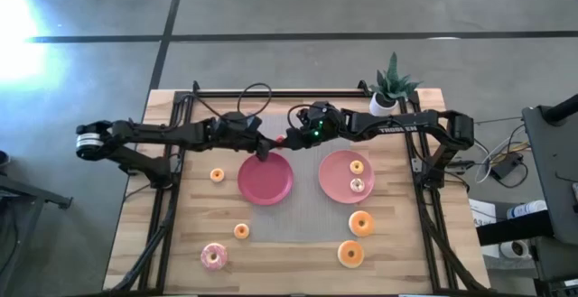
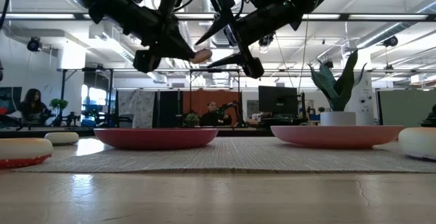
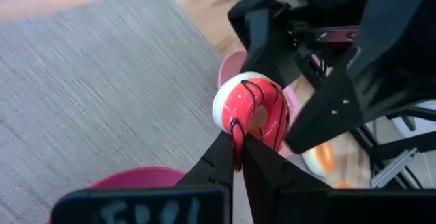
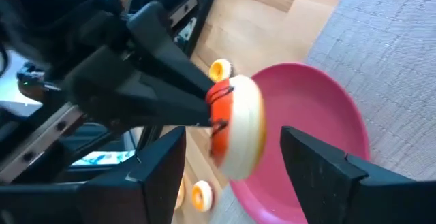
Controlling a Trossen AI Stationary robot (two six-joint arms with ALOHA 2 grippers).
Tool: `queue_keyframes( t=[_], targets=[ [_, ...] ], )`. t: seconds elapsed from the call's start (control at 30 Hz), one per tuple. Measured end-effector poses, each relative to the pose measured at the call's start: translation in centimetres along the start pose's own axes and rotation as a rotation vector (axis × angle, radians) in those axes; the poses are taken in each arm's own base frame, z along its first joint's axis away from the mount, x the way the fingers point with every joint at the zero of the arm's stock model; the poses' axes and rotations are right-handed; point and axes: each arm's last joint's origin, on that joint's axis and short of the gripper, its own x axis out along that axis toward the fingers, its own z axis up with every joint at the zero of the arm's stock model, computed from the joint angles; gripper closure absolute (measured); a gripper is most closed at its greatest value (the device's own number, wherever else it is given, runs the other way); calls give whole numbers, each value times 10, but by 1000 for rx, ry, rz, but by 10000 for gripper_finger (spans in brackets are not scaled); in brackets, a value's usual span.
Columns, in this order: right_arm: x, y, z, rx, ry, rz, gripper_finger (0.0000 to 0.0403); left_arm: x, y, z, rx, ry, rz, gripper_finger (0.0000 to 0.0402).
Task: Pick & Place donuts
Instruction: Put the small red donut on the light pink plate
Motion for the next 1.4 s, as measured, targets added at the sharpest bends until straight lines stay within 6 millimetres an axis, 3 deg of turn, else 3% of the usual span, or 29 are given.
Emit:
queue_keyframes(
  t=[0.23, 0.6, 0.7, 0.9, 1.03, 1.13, 1.23, 1.4],
  targets=[
    [0, -2, -1, -9, 4, -7, 213, 6, 3, -5, -11, 29, 19, 401],
    [0, -6, -3, -35, 18, -35, 356, 6, 1, -5, -36, 21, 22, 400],
    [0, -7, -4, -50, 23, -46, 386, 6, 1, -6, -56, 12, 33, 382],
    [-11, -10, -8, -61, 26, -160, 389, 2, -5, -7, -75, -1, 13, 298],
    [-32, -11, -14, -100, 83, -272, 389, -4, -13, -11, -75, 50, -59, 252],
    [-55, -17, -24, -129, 201, -406, 389, -8, -23, -17, -39, 79, -112, 241],
    [-72, -35, -39, -119, 336, -567, 390, -9, -30, -23, -23, 94, -125, 239],
    [-74, -65, -55, -83, 378, -598, 390, -8, -34, -30, -11, 78, -92, 239]
  ],
)
